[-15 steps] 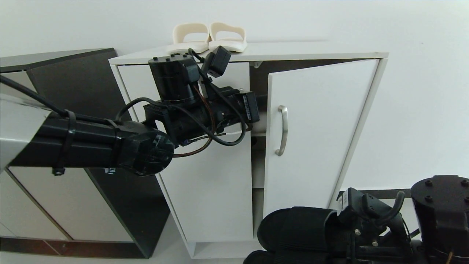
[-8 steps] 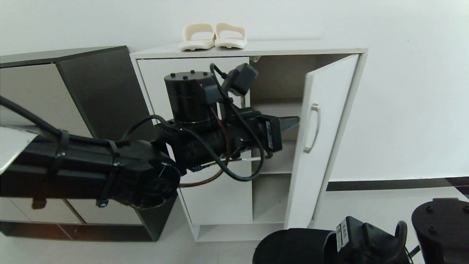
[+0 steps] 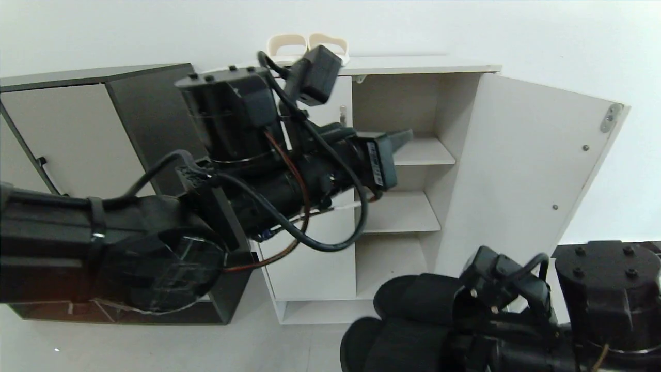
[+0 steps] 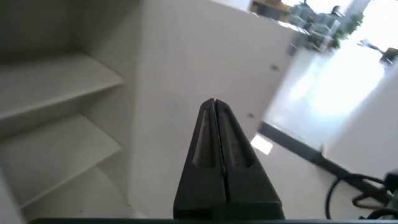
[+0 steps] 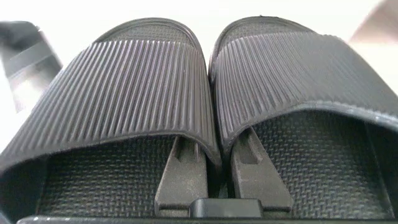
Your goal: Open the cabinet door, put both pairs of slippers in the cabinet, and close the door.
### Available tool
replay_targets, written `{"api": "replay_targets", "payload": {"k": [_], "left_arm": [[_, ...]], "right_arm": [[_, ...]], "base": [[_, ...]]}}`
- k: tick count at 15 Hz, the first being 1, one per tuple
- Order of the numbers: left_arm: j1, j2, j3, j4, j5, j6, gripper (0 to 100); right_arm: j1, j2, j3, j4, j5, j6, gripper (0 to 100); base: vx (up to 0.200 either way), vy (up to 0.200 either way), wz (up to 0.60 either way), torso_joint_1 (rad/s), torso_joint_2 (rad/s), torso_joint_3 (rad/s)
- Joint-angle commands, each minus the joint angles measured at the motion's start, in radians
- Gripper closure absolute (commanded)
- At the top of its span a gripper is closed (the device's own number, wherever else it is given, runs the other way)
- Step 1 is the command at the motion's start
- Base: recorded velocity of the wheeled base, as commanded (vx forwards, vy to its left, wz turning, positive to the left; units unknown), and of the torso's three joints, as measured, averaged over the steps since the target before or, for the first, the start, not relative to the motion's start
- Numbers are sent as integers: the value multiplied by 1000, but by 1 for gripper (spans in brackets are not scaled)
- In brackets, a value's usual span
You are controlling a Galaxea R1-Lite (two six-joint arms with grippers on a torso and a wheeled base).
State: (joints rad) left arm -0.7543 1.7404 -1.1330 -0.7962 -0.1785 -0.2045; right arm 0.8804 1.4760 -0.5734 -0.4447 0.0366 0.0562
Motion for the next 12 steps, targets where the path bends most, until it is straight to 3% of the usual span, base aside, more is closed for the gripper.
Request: {"api": "replay_targets", "payload": {"k": [1, 2, 3, 4, 6, 7, 8, 9, 10, 12], "left_arm": [[65, -188, 144, 15, 73, 5, 100], [73, -286, 263, 61, 140, 51, 100], [78, -377, 371, 121, 246, 109, 100], [78, -473, 467, 155, 366, 148, 100], [87, -670, 568, 235, 557, 152, 100], [130, -734, 585, 304, 608, 155, 100], [305, -866, 628, 463, 634, 160, 100], [409, -975, 682, 542, 634, 158, 100], [452, -1019, 708, 560, 636, 158, 100], [710, -1293, 898, 600, 633, 162, 100]], "right_arm": [[-67, 141, -112, -74, -132, 94, 100], [-75, 202, -168, -100, -236, 129, 100], [-78, 256, -214, -108, -342, 148, 100], [-84, 302, -249, -109, -408, 165, 100], [-103, 353, -279, -109, -440, 179, 100], [-104, 356, -279, -108, -452, 179, 100], [-113, 362, -290, -109, -469, 179, 100], [-115, 360, -289, -109, -474, 179, 100], [-117, 360, -290, -109, -474, 179, 100], [-113, 357, -287, -109, -477, 177, 100]], "base": [[0, 0, 0, 0, 0, 0], [0, 0, 0, 0, 0, 0], [0, 0, 0, 0, 0, 0], [0, 0, 0, 0, 0, 0], [0, 0, 0, 0, 0, 0], [0, 0, 0, 0, 0, 0], [0, 0, 0, 0, 0, 0], [0, 0, 0, 0, 0, 0], [0, 0, 0, 0, 0, 0], [0, 0, 0, 0, 0, 0]]}}
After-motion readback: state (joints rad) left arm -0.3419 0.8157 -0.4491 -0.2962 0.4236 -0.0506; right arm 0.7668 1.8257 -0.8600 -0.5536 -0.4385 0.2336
